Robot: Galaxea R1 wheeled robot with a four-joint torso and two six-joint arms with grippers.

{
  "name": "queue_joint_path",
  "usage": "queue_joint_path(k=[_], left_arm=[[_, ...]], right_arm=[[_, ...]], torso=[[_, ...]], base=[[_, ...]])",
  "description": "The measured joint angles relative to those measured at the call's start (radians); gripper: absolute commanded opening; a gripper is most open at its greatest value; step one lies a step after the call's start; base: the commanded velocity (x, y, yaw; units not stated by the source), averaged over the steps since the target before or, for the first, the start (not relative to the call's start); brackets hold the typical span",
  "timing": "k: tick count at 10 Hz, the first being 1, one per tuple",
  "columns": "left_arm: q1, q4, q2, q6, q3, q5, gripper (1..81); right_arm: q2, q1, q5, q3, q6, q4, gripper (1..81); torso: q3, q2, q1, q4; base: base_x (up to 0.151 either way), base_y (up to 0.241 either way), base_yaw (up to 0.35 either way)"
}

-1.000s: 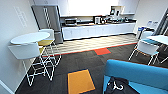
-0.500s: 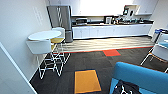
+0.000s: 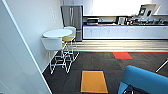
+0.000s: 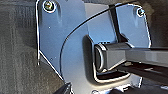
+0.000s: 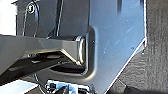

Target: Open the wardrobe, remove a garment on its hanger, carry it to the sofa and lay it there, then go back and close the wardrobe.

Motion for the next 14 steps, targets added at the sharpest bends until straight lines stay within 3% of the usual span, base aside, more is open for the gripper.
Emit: queue_joint_path(k=[3, 14], left_arm=[[0.002, 0.0, 0.001, 0.003, -0.001, 0.063, 81.1], [0.013, -0.001, 0.014, 0.0, 0.0, 0.063, 81.1]], right_arm=[[-0.001, 0.001, 0.0, 0.0, 0.0, 0.0, 81.1], [0.006, 0.011, 0.002, -0.015, 0.0, 0.0, 81.1]], torso=[[0.0, 0.0, 0.0, 0.0], [0.0, 0.0, 0.0, 0.0]], base=[[0.0, 0.0, 0.294], [0.0, 0.0, 0.294]])
